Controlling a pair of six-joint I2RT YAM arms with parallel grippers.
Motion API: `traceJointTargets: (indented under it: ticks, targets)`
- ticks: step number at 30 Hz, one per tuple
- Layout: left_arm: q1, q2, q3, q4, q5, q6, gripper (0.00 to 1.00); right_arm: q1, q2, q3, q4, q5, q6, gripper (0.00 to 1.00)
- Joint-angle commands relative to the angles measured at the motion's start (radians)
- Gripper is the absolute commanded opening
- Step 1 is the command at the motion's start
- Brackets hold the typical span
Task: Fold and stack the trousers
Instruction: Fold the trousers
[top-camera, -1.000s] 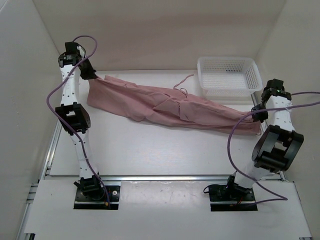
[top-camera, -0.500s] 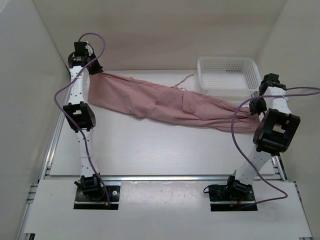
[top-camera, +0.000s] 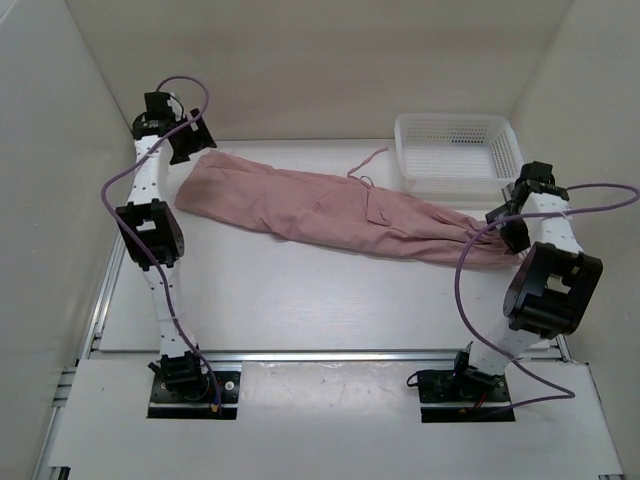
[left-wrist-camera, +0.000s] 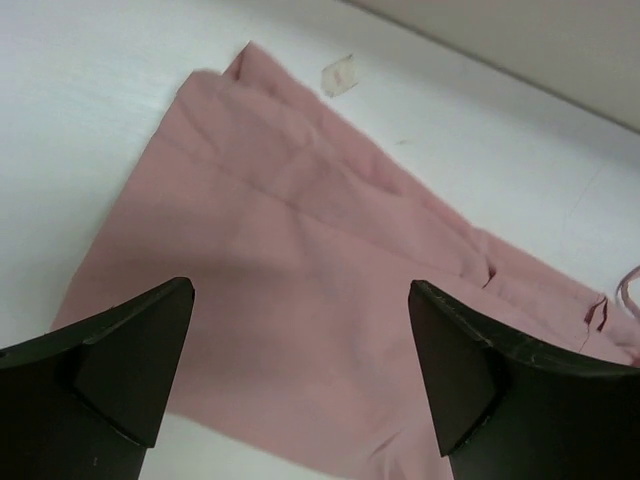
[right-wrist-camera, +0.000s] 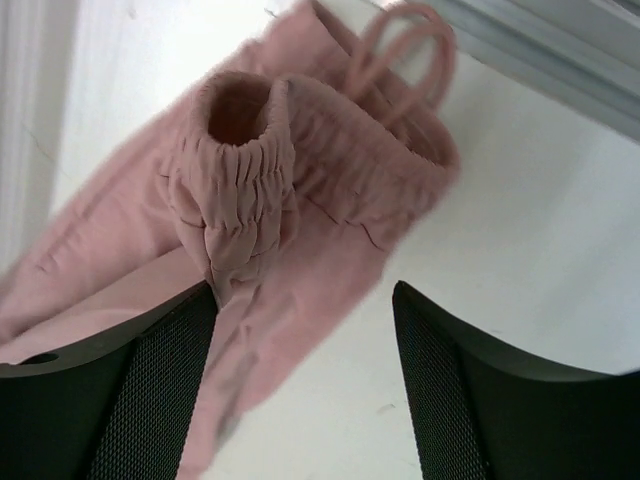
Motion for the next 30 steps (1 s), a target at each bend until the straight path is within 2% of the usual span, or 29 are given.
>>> traceJointTargets:
  ticks: [1,8,12,14,18,22,26,30]
  targets:
    - [0.037,-0.156,-0.106,0.003,0.048,0.042,1.0,-0.003,-0.093,-0.107,0.023,-0.017,-0.052,0.75]
    - [0.048,-0.214,-0.399,-0.069,0.007,-0.062,1.0,-0.003,-0.172,-0.259,0.069,-0.232,-0.086,0.75]
    - [0.048,-0.239,-0.502,-0.069,-0.035,-0.071,1.0,-0.003,-0.216,-0.292,0.078,-0.186,-0.086,0.78]
    - [0.048,-0.248,-0.522,-0.069,-0.024,-0.071,1.0,-0.003,-0.236,-0.267,0.078,-0.145,-0.097,0.81]
    - [0.037,-0.248,-0.545,-0.069,-0.024,-0.08,1.0,-0.012,-0.215,-0.175,0.054,-0.126,-0.097,0.82]
    - [0.028,-0.229,-0.545,-0.079,-0.053,-0.09,1.0,-0.012,-0.187,-0.146,0.028,-0.152,-0.075,0.75]
    - [0.028,-0.217,-0.545,-0.1,-0.089,-0.114,1.0,-0.028,-0.198,-0.232,0.028,-0.14,-0.066,0.75]
    - [0.028,-0.141,-0.481,-0.151,-0.079,-0.125,1.0,-0.073,-0.198,-0.305,0.092,-0.211,-0.066,0.76]
